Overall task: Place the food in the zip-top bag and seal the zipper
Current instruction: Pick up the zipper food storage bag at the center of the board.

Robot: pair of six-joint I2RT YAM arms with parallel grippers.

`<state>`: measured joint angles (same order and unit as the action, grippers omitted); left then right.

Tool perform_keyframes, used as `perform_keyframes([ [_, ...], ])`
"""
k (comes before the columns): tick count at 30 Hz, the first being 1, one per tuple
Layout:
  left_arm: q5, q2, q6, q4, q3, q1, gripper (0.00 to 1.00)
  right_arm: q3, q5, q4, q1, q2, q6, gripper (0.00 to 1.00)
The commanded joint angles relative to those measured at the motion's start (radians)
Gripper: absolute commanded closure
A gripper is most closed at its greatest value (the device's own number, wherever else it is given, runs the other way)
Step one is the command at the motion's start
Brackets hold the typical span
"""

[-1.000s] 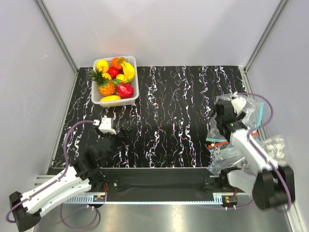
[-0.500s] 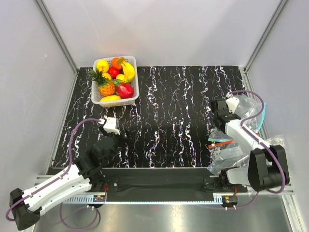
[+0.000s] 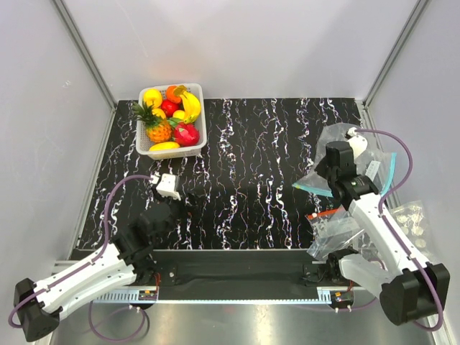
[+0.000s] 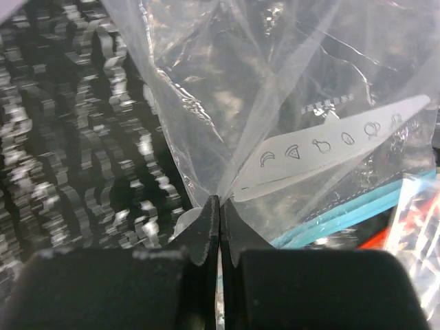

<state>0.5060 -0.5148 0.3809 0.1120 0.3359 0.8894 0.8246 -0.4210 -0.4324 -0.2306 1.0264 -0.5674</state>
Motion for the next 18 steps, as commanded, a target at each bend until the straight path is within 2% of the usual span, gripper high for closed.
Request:
perform_keyframes([
  [1, -0.03, -0.011, -0.022, -0.069, 0.04, 0.003, 0.01, 0.08, 0.088, 0.02, -0.059, 0.003, -0.095, 1.0],
  [9, -0.03, -0.011, -0.025, -0.066, 0.038, 0.005, 0.01, 0.283, 0.021, 0.037, -0.312, 0.246, -0.146, 1.0],
  [11, -0.032, -0.008, -0.027, -0.066, 0.038, 0.003, 0.01, 0.329, 0.048, 0.066, -0.338, 0.29, -0.146, 0.92],
  [12, -0.031, -0.01, -0.027, -0.066, 0.038, 0.005, 0.01, 0.347, 0.057, 0.07, -0.351, 0.326, -0.141, 0.83],
  [13, -0.029, -0.01, -0.027, -0.064, 0.038, 0.005, 0.01, 0.37, 0.088, 0.07, -0.367, 0.345, -0.109, 0.65],
  [14, -0.029, -0.011, -0.027, -0.063, 0.037, 0.003, 0.01, 0.419, 0.111, 0.063, -0.372, 0.363, -0.083, 0.14],
  [15, -0.026, -0.01, -0.027, -0.063, 0.038, 0.005, 0.01, 0.444, 0.125, 0.046, -0.378, 0.398, -0.06, 0.02],
  [18, -0.021, -0.008, -0.025, -0.055, 0.038, 0.006, 0.01, 0.484, 0.195, 0.029, -0.388, 0.428, 0.079, 0.01],
])
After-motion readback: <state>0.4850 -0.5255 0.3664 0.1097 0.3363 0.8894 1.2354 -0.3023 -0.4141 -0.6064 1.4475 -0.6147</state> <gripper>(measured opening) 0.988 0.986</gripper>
